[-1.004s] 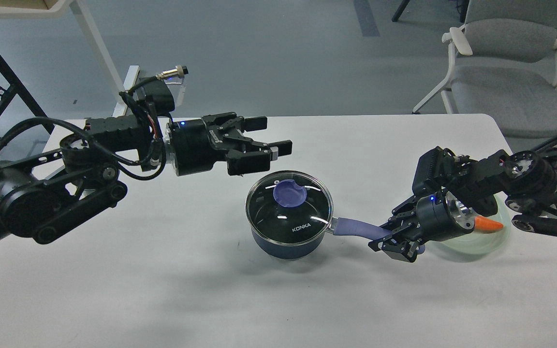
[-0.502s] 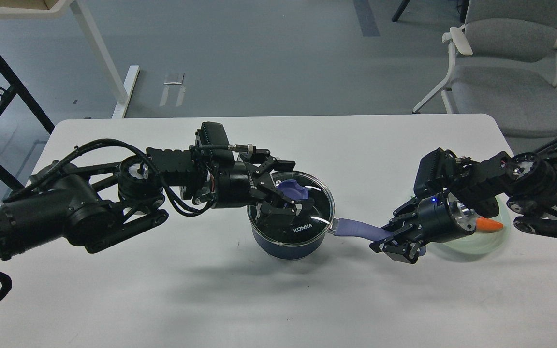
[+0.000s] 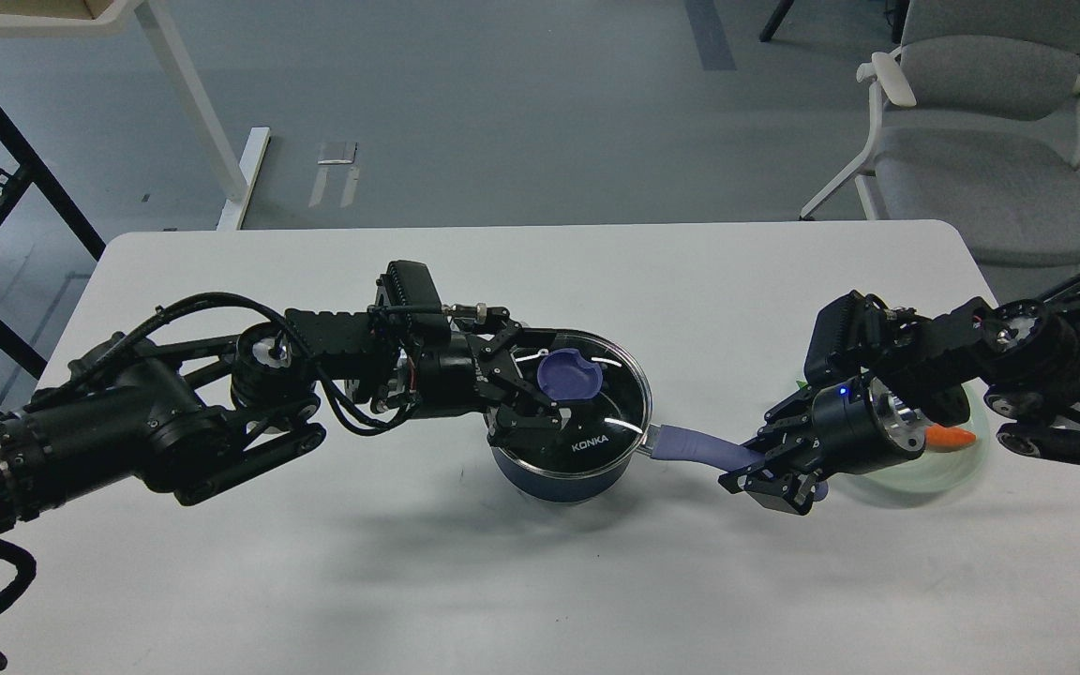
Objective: Open pot lid
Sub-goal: 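Close the left gripper on the purple lid knob, then lift the glass lid off the pot and carry it toward the left gripper's side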
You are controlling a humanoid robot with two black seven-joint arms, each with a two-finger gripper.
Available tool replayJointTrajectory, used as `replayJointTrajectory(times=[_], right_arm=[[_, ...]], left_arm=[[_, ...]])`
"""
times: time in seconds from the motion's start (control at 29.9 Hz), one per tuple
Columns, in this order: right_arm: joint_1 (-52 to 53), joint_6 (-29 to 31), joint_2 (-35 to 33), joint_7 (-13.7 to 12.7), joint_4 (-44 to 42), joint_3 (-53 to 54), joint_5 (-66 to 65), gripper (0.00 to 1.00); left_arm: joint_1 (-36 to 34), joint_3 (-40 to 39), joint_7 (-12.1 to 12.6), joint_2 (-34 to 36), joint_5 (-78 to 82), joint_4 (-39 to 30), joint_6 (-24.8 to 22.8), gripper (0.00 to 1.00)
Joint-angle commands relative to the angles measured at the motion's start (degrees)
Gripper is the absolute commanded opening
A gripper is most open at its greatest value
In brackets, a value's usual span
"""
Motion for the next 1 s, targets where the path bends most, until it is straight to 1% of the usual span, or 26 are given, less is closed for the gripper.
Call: replayJointTrajectory(times=[0.0, 0.1, 0.2, 0.33, 0.43, 0.47, 0.74, 0.84, 0.97], right_arm=[[0.06, -0.01, 0.01, 0.0, 0.0, -0.02, -0.01, 0.3], [-0.02, -0.01, 0.01, 0.0, 0.0, -0.02, 0.08, 0.3], [0.06, -0.01, 0.01, 0.0, 0.0, -0.02, 0.08, 0.3], [0.06, -0.01, 0.01, 0.0, 0.0, 0.07, 0.08, 0.3], [-0.03, -0.01, 0.01, 0.0, 0.0, -0.02, 0.08, 0.3], [0.06, -0.01, 0.09, 0.0, 0.0, -0.02, 0.08, 0.3], [0.06, -0.01, -0.08, 0.0, 0.0, -0.02, 0.08, 0.3], [0.06, -0.01, -0.08, 0.0, 0.0, -0.02, 0.08, 0.3], [0.06, -0.01, -0.17, 0.0, 0.0, -0.02, 0.08, 0.3]], left_arm=[[0.2, 0.07, 0.0, -0.02, 0.59, 0.04, 0.62, 0.94], [0.2, 0.07, 0.0, -0.11, 0.68, 0.04, 0.88, 0.84], [0.28, 0.16, 0.0, -0.11, 0.77, 0.04, 1.06, 0.67], [0.28, 0.07, 0.0, -0.02, 0.68, 0.04, 1.23, 0.56], [0.2, 0.07, 0.0, -0.02, 0.68, 0.04, 1.94, 0.4], [0.11, 0.07, 0.0, -0.11, 0.68, -0.05, 1.94, 0.37], [-1.29, -0.19, 0.0, 1.73, -0.11, -2.59, 1.94, 0.38], [-2.79, -0.1, 0.0, 5.24, -0.81, -5.49, 1.5, 0.39], [-5.25, -0.1, 0.0, 11.12, -5.72, -8.48, 1.5, 0.39]])
